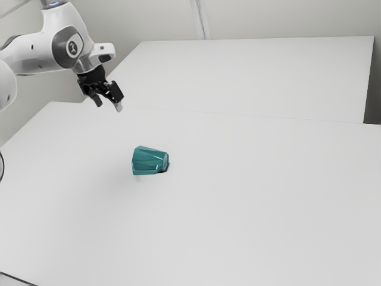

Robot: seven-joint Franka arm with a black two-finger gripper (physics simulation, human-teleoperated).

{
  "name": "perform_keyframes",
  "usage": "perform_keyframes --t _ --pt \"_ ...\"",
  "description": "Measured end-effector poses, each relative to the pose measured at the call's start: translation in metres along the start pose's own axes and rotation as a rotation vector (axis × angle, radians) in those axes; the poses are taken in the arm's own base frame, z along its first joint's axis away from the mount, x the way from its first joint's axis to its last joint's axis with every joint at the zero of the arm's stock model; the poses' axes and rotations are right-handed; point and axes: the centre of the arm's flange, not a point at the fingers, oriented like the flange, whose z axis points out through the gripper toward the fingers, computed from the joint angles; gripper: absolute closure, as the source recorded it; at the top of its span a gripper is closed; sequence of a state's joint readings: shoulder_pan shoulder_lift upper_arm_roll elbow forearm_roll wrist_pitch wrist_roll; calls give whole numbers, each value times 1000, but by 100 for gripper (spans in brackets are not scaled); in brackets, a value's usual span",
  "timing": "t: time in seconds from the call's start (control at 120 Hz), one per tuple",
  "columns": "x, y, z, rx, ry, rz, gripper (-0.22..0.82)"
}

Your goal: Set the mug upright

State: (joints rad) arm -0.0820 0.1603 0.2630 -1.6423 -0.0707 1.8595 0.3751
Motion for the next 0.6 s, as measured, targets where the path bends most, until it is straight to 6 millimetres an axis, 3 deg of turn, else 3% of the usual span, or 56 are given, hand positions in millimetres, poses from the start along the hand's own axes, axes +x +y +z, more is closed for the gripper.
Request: perform_keyframes --t 0.117,0.208,0.417,0.6 --pt "-7 0 -2 -25 21 -16 0" --pt "-16 -11 9 -132 45 -87 0" --pt "-41 -37 67 -387 41 -242 0" --pt "-44 -47 132 -509 -20 -296 0"
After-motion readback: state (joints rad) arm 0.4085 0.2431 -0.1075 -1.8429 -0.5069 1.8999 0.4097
